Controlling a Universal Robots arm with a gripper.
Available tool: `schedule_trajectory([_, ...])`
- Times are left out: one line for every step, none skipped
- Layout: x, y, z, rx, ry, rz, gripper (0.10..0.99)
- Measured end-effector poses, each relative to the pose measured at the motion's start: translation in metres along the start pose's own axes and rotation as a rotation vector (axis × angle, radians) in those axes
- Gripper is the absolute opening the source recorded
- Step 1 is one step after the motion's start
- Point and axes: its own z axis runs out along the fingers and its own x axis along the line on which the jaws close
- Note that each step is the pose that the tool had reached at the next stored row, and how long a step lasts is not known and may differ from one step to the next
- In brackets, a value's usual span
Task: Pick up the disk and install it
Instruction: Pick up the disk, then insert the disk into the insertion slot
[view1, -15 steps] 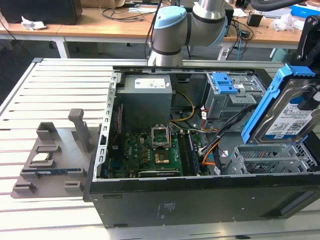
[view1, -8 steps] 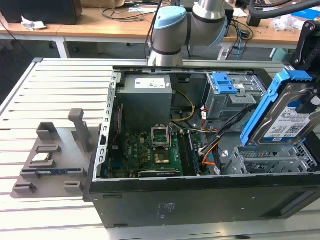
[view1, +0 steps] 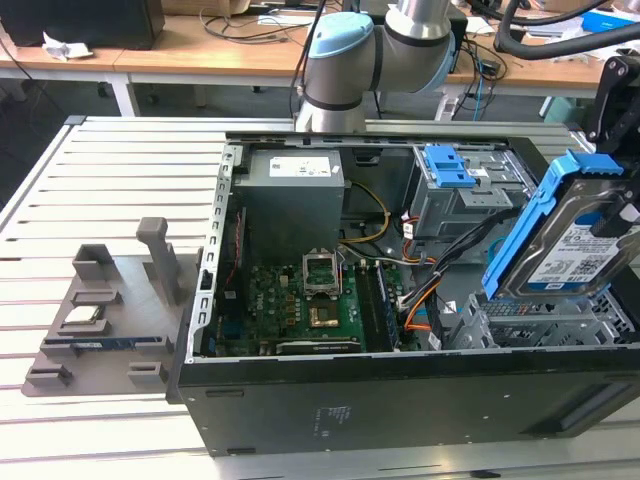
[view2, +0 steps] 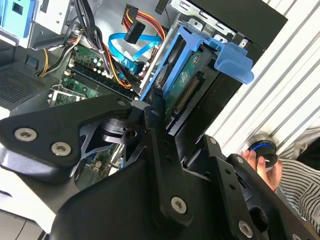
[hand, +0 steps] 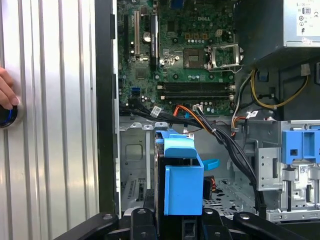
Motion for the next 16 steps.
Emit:
schedule_trajectory([0.0000, 0.0000, 0.0001, 0.000, -0.0002, 0.000, 0.353])
schedule_trajectory([0.0000, -0.0001, 0.0001, 0.000, -0.0002, 0.000, 0.353])
schedule_trajectory([0.0000, -0.0002, 0.0001, 0.000, -0.0002, 0.000, 0.353])
schedule_trajectory([0.0000, -0.0002, 0.0001, 0.000, -0.0002, 0.000, 0.353])
schedule_trajectory([0.0000, -0.0002, 0.0001, 0.000, -0.0002, 0.000, 0.353])
schedule_trajectory([0.0000, -0.0002, 0.0001, 0.000, -0.0002, 0.000, 0.353])
schedule_trajectory([0.0000, -0.0002, 0.0002, 0.000, -0.0003, 0.000, 0.353])
schedule_trajectory([0.0000, -0.0002, 0.0001, 0.000, -0.0003, 0.000, 0.353])
schedule_trajectory([0.0000, -0.0002, 0.0002, 0.000, -0.0003, 0.000, 0.353])
schedule_trajectory([0.0000, -0.0002, 0.0001, 0.000, -0.0002, 0.000, 0.353])
schedule_trajectory([0.0000, -0.0002, 0.0001, 0.000, -0.0002, 0.000, 0.353])
schedule_trajectory([0.0000, -0.0002, 0.0001, 0.000, -0.0002, 0.000, 0.353])
schedule_trajectory([0.0000, -0.0003, 0.0001, 0.000, -0.0002, 0.000, 0.353])
schedule_trajectory([0.0000, -0.0003, 0.0001, 0.000, -0.0002, 0.000, 0.353])
schedule_trajectory([0.0000, -0.0003, 0.0001, 0.000, -0.0002, 0.000, 0.353])
schedule_trajectory([0.0000, -0.0003, 0.0009, 0.000, 0.0004, 0.000, 0.353])
